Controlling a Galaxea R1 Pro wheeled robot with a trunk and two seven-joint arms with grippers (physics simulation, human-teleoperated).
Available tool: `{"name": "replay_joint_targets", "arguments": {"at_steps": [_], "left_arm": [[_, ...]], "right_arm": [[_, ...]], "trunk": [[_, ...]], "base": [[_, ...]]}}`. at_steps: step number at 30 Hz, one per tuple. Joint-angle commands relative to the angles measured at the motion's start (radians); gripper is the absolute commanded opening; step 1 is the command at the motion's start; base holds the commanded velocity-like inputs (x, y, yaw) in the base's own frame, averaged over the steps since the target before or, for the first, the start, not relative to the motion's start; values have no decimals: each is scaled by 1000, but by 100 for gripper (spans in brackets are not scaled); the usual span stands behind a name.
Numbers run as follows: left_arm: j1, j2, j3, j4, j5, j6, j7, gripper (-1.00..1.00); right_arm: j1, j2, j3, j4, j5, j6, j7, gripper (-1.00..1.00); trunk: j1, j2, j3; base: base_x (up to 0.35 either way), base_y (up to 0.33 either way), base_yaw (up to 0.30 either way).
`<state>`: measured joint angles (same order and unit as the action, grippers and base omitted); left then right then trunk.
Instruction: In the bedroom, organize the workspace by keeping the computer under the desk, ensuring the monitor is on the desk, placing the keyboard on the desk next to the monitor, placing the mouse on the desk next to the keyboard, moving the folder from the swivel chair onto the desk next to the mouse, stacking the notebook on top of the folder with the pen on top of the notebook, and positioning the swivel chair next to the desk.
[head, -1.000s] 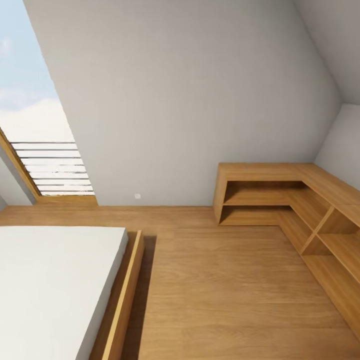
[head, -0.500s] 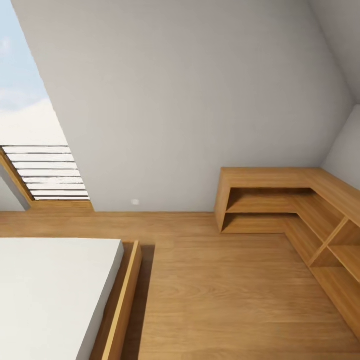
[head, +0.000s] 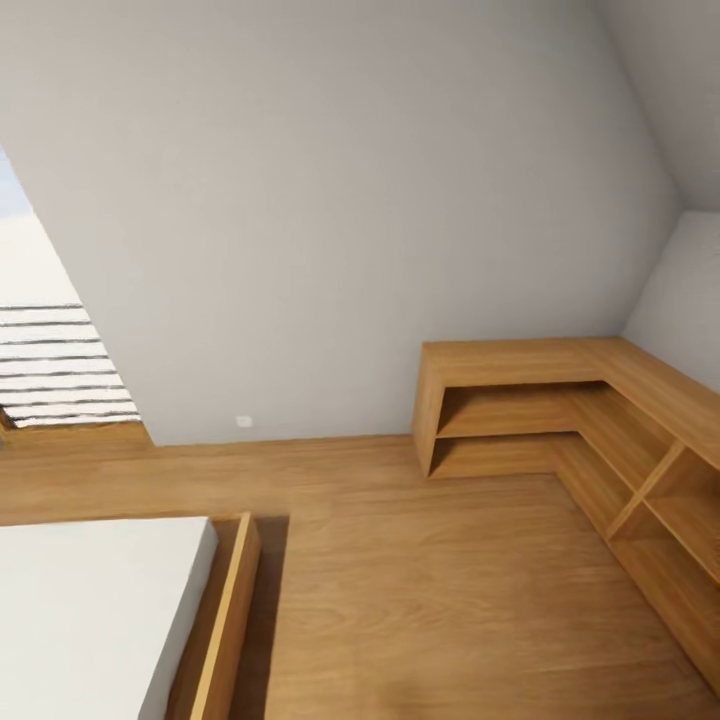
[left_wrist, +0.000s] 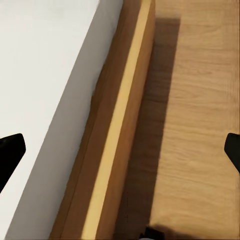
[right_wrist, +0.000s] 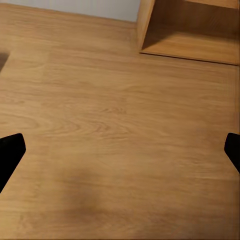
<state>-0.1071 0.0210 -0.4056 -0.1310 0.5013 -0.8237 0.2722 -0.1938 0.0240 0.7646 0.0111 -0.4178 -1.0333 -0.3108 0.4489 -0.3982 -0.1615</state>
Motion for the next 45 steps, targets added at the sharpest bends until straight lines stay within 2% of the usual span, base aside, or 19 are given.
{"name": "replay_joint_targets", "arguments": {"at_steps": [1, 16, 18, 45], "left_arm": [[0, 1, -9, -1, 3, -2, 7, 100], [0, 1, -9, -1, 3, -2, 7, 100], [0, 1, -9, -1, 3, -2, 7, 100], [0, 1, -7, -1, 3, -2, 7, 100]], "right_arm": [[-1, 1, 9, 1, -4, -2, -5, 100], [-1, 1, 9, 1, -3, 9, -5, 100], [-1, 1, 10, 1, -3, 30, -4, 100], [-1, 1, 12, 1, -1, 33, -4, 100]], "trunk": [[1, -2, -2], [1, -2, 0], [1, -2, 2], [1, -2, 33]], "base": [[338, 0, -258], [338, 0, -259], [337, 0, -203], [337, 0, -193]]}}
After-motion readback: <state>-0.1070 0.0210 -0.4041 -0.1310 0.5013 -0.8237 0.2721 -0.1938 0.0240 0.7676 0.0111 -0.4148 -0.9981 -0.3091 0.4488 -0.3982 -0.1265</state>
